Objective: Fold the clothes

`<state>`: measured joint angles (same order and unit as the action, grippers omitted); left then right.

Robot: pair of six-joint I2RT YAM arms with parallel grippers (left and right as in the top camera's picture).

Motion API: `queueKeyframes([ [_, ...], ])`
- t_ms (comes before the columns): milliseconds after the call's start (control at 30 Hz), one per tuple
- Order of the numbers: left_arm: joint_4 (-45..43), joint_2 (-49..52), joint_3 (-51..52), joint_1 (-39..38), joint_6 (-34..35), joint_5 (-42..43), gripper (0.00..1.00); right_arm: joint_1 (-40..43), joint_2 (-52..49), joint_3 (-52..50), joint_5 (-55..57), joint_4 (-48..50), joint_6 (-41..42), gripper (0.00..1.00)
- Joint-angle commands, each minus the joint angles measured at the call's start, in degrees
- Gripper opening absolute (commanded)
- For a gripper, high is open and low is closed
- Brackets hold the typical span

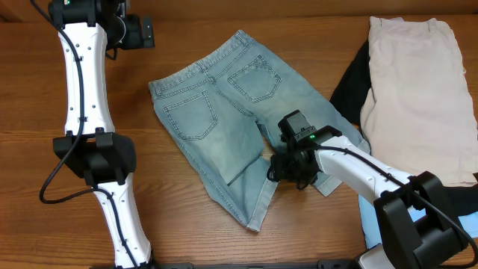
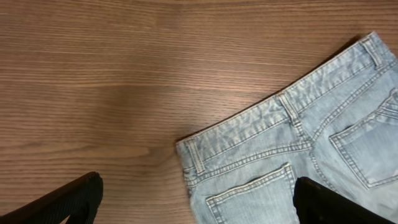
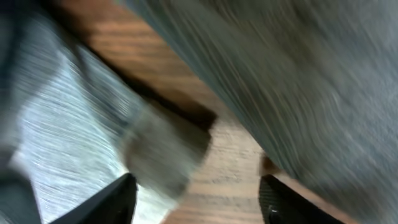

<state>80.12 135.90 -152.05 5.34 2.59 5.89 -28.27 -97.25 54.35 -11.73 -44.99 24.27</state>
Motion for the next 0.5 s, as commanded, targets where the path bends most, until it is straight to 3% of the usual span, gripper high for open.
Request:
queueKeyframes([
  [0,-0.28,-0.22,0.46,-0.07,-1.31,-1.62,1.00,-0.39,0.04,0.02,-0.44,1.86,-2.12,0.58],
  [167,-0.24,-0.22,0.46,-0.07,-1.31,-1.62,1.00,-1.05,0.04,0.02,-1.27,3.85,-3.37,0.33],
  [267,-0.24,-0.22,0.46,-0.07,-1.31,-1.62,1.00,-1.07,0.04,0.02,-1.22,3.37,-3.30,0.04],
  [467,-0.24,-0.22,0.46,-0.07,-1.33,-1.62,1.00,-0.81,1.40,0.04,-1.20,0.96,-0.42,0.04],
])
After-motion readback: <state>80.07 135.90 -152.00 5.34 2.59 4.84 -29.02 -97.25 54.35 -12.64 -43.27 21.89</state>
